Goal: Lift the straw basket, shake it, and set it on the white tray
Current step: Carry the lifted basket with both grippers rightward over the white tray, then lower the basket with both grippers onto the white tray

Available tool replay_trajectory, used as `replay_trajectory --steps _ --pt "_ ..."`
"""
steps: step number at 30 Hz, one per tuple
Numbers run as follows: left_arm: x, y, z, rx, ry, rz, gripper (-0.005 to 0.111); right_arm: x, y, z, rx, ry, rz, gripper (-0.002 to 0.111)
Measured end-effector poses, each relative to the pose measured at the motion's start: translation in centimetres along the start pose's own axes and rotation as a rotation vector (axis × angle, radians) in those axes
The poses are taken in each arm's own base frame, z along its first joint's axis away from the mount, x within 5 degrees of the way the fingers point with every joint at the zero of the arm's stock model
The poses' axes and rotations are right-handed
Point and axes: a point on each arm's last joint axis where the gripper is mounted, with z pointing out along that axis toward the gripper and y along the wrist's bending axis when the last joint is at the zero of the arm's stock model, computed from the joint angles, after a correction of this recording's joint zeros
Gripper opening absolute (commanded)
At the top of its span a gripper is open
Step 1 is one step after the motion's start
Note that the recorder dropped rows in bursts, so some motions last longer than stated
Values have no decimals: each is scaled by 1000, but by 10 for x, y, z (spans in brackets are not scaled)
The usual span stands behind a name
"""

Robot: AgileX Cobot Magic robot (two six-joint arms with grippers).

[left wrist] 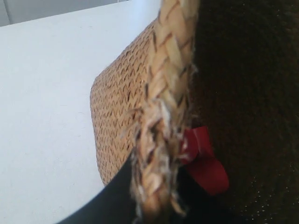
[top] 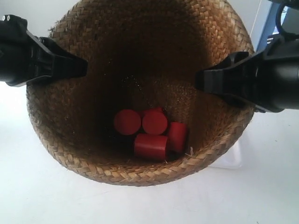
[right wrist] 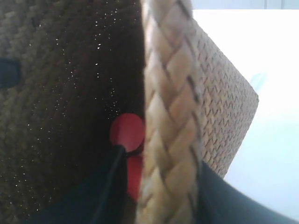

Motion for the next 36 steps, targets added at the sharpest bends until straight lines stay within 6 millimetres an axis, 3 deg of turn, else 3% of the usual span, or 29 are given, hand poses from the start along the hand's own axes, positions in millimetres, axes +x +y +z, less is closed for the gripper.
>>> replay_trajectory --steps 9,13,15,18,19,22,36 --pt "11 13 16 -74 129 -78 0 8 -6 29 49 117 -1 0" --pt "11 14 16 -78 128 -84 0 9 -7 30 51 121 -2 0" --pt "5 9 11 -40 130 -114 0 4 -3 26 40 131 12 0" --pt "-22 -10 -26 44 10 -34 0 -21 11 -19 -28 -25 -37 0" --pt "-24 -8 -29 21 -8 -58 0 -20 8 -21 -4 -47 -20 0" --pt "-13 4 -6 -23 100 -100 0 -3 -6 5 93 73 38 0" --pt "-17 8 5 -29 103 -79 0 -4 -13 12 142 77 17 0"
